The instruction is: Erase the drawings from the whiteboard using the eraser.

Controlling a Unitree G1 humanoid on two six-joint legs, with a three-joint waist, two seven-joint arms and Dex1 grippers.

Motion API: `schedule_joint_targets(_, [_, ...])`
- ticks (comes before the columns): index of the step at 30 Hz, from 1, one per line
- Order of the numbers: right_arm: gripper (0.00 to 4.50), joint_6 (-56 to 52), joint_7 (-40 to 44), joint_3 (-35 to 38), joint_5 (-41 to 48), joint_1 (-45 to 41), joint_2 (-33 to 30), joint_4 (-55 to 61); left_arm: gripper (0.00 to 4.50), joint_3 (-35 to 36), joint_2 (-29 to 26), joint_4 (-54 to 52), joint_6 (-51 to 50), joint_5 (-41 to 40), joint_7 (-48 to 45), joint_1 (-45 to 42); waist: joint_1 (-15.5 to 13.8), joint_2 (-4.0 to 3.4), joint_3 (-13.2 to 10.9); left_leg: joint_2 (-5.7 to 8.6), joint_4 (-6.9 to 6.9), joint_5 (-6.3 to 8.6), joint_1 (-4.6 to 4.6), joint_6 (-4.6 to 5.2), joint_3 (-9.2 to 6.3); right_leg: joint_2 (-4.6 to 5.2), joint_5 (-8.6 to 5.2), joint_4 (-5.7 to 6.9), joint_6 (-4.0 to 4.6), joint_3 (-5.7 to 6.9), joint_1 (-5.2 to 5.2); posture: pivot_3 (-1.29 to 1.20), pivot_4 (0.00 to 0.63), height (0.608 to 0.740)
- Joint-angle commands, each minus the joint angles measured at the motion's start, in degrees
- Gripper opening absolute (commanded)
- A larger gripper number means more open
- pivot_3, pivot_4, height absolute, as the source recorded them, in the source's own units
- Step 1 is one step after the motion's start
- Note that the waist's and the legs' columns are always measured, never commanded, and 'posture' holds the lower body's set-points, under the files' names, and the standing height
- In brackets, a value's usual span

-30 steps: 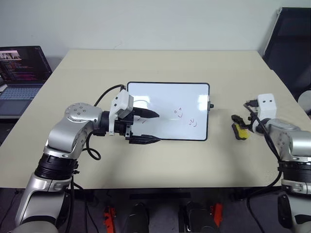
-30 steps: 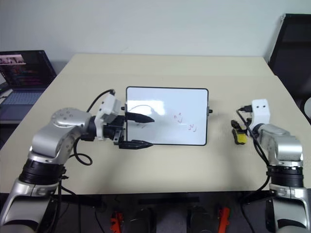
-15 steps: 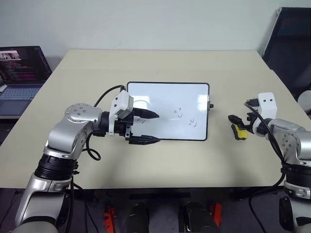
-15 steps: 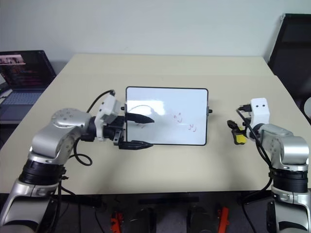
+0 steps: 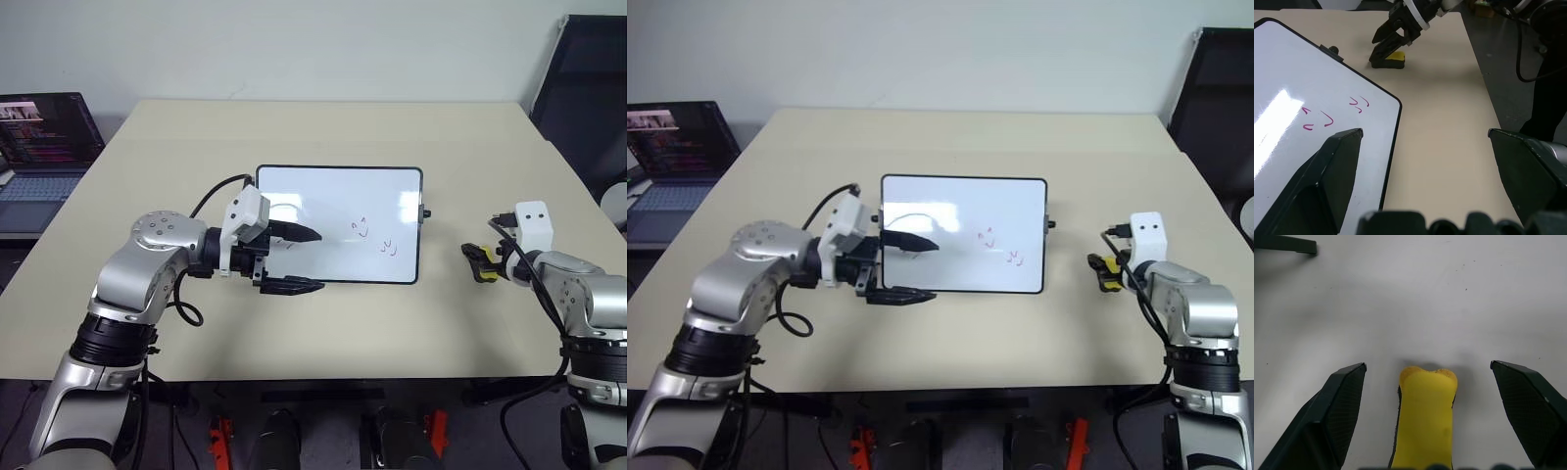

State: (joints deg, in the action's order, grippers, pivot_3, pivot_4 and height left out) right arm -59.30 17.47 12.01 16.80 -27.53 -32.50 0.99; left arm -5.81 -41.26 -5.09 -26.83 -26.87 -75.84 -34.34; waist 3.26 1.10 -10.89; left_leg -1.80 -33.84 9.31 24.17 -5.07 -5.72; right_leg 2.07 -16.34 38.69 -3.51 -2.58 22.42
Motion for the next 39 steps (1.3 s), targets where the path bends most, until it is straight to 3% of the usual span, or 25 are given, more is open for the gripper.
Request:
schedule_joint_targets(1, [4.23,1.37,0.35,0.11,-0.37,0.25,-0.09,0.07,4.5,0.81,-0.51,-1.96,0.48,-0.74,-0.44,-0.66,0.0,0.0,0.0,0.0,0.0,0.0,0.0,0.0,0.0,0.0,0.0,0.0,0.0,0.0,0.0,0.0,0.15,0.74])
schedule_joint_targets(22, [4.23,7.08,-0.21,0.07,-0.89,2.23,1.39,-0.46,4.5,1.09,-0.61,-2.09,0.43,-0.64,0.18,-0.31,0.01,0.0,0.0,0.0,0.0,0.0,0.0,0.0,0.0,0.0,0.01,0.0,-0.01,0.0,0.0,0.0,0.15,0.74])
schedule_joint_targets(39, [4.23,14.47,-5.48,4.13,0.48,8.81,8.1,4.0,4.5,0.81,-0.49,-1.84,0.7,-0.27,0.28,-0.13,0.02,0.0,0.0,0.0,-0.01,0.0,-0.02,0.0,-0.01,0.0,0.01,0.05,-0.02,0.0,0.0,0.0,0.15,0.74])
